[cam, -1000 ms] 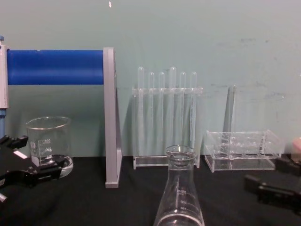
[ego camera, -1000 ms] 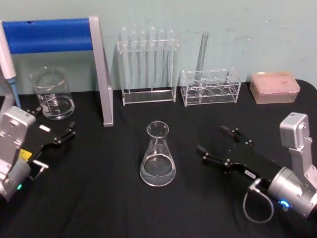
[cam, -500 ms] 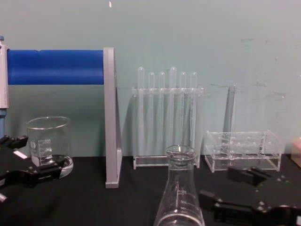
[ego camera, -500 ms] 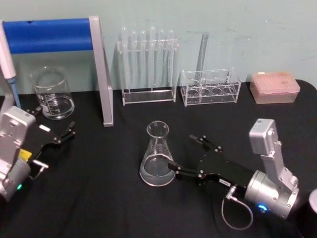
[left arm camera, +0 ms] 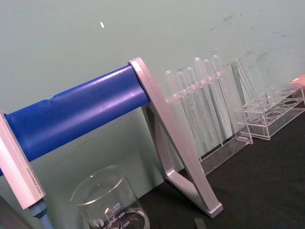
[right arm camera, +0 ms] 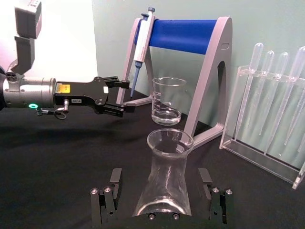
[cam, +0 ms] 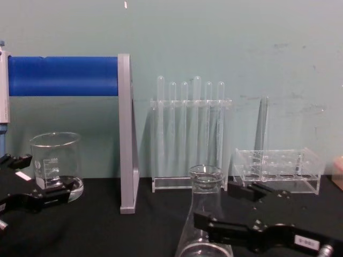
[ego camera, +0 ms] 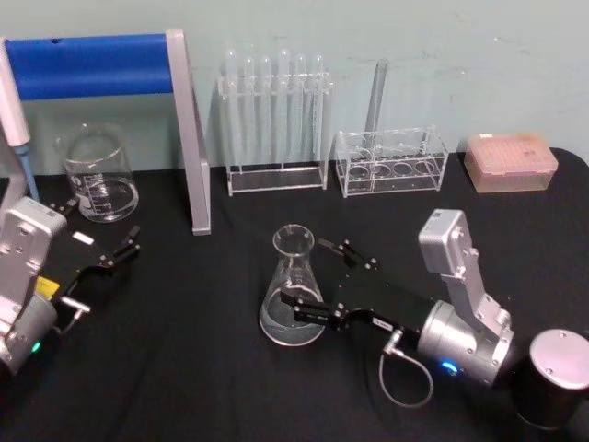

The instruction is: Grasp the erlenmeyer flask with one hand, shake it three times, then place it back.

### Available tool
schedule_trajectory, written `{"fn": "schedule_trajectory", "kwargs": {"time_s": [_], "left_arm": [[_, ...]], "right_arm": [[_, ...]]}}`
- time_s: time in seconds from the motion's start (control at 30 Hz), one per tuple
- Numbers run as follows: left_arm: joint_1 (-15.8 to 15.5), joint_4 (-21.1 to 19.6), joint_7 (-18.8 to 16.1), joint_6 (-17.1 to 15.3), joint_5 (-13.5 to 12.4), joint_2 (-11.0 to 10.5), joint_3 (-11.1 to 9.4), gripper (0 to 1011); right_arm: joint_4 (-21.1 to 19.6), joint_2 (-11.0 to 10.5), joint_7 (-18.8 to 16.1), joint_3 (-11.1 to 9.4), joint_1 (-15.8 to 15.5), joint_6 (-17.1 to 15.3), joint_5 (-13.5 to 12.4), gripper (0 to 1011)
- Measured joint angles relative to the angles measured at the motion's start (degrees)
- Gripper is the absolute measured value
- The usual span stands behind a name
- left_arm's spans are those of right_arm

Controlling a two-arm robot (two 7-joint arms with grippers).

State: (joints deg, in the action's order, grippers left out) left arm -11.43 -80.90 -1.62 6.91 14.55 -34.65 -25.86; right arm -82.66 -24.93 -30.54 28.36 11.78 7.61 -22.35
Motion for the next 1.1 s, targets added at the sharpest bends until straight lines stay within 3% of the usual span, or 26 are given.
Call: {"fn": "schedule_trajectory", "kwargs": {"time_s": [0.6,1.1], "left_arm": [[0.0,0.0,0.0,0.0,0.0,0.0,0.0,1001],[0.0,0.0,0.0,0.0,0.0,0.0,0.0,1001]], "right_arm": [[7.4,5.7,-1.5,-0.1,5.1,0.0,0.3,1000],[7.7,6.0,-1.2,-0.1,5.4,0.1,0.5,978]]}}
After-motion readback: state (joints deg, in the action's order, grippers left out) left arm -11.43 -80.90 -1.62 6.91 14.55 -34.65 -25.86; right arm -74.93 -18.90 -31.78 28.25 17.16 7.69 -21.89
